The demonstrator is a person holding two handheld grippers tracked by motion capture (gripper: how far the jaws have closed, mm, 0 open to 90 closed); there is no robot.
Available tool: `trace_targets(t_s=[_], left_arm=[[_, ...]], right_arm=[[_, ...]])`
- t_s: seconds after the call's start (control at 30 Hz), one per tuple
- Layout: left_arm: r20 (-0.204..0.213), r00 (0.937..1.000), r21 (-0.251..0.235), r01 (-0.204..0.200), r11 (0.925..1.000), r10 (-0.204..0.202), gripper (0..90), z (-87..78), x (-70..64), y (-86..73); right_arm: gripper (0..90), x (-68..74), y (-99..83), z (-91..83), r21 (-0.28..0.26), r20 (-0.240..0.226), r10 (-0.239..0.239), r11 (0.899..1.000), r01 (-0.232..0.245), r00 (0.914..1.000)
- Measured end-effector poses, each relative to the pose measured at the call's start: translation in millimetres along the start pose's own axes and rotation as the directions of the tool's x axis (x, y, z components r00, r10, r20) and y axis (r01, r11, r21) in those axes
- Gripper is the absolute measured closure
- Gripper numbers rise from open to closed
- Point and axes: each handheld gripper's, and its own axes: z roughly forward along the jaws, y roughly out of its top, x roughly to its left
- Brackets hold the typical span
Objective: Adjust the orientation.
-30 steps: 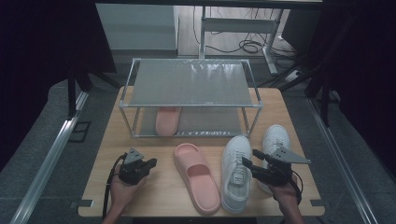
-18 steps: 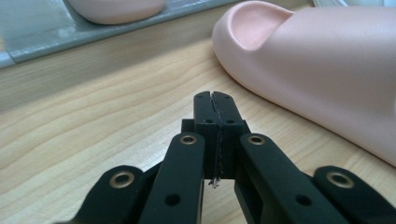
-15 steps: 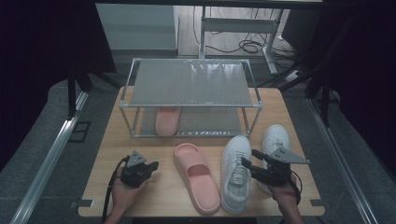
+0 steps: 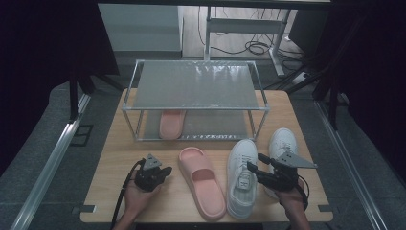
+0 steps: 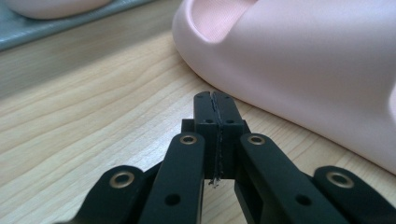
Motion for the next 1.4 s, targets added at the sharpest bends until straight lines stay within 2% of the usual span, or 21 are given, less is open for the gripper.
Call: trace_targets(t_s=[0.33, 0.5, 0.77, 0.97, 1.03, 1.1, 1.13, 1.17, 1.23, 1.27, 1.4], left_arm=[[-0.002, 1.0, 0.03, 0.0, 0.9996, 0.0, 90.0, 22.2, 0.2, 8.1], [-0.011, 0.9996, 0.046, -0.025, 0.9986, 0.025, 90.0, 38.5, -1.1, 23.3], [-0.001, 0.9995, 0.059, -0.03, 0.9978, 0.03, 90.0, 61.7, -1.3, 42.5], [0.003, 0.9992, 0.071, -0.04, 0.9967, 0.04, 90.0, 72.0, -4.2, 51.2], [0.006, 0.999, 0.071, -0.044, 0.9965, 0.044, 90.0, 71.0, -4.5, 51.2], [0.012, 0.9991, 0.052, -0.042, 0.9978, 0.042, 90.0, 59.8, -6.7, 48.9], [0.012, 0.9991, 0.052, -0.042, 0.9978, 0.042, 90.0, 59.8, -6.7, 48.9], [0.025, 0.9986, 0.037, -0.048, 0.9982, 0.047, 89.9, 47.0, -9.3, 46.0], [0.052, 0.9979, 0.019, -0.039, 0.9991, 0.038, 89.6, 35.8, -12.5, 41.3], [0.052, 0.9979, 0.019, -0.039, 0.9991, 0.038, 89.6, 35.8, -12.5, 41.3], [0.104, 0.9938, 0.001, -0.039, 0.9992, 0.039, 89.8, 19.1, -22.8, 32.1]], right_arm=[[42.9, -0.5, -0.7, 1.2, 0.005, 0.0, 0.001, 1.0, -0.001, 1.0], [42.9, -1.5, -0.8, 0.8, 0.003, 0.001, 0.004, 1.0, -0.004, 1.0], [42.9, -2.7, -0.3, -0.7, -0.002, 0.002, 0.004, 1.0, -0.004, 1.0], [42.9, -3.5, -0.5, -0.9, -0.001, 0.001, 0.006, 1.0, -0.006, 1.0], [42.9, -3.4, -0.5, -1.0, -0.002, 0.001, 0.006, 1.0, -0.006, 1.0], [42.9, -3.7, 0.0, -2.6, -0.006, 0.002, 0.008, 1.0, -0.008, 1.0], [42.9, -4.3, 0.2, -3.0, -0.01, 0.003, 0.008, 1.0, -0.007, 1.0], [42.9, -4.8, 0.4, -3.6, -0.011, 0.005, 0.009, 1.0, -0.009, 1.0], [42.9, -5.5, 0.5, -4.2, -0.013, 0.006, 0.012, 1.0, -0.012, 0.9999], [42.9, -5.5, 0.5, -4.2, -0.013, 0.006, 0.012, 1.0, -0.012, 0.9999], [42.9, -6.6, 0.8, -5.1, -0.016, 0.009, 0.015, 1.0, -0.015, 0.9998]])
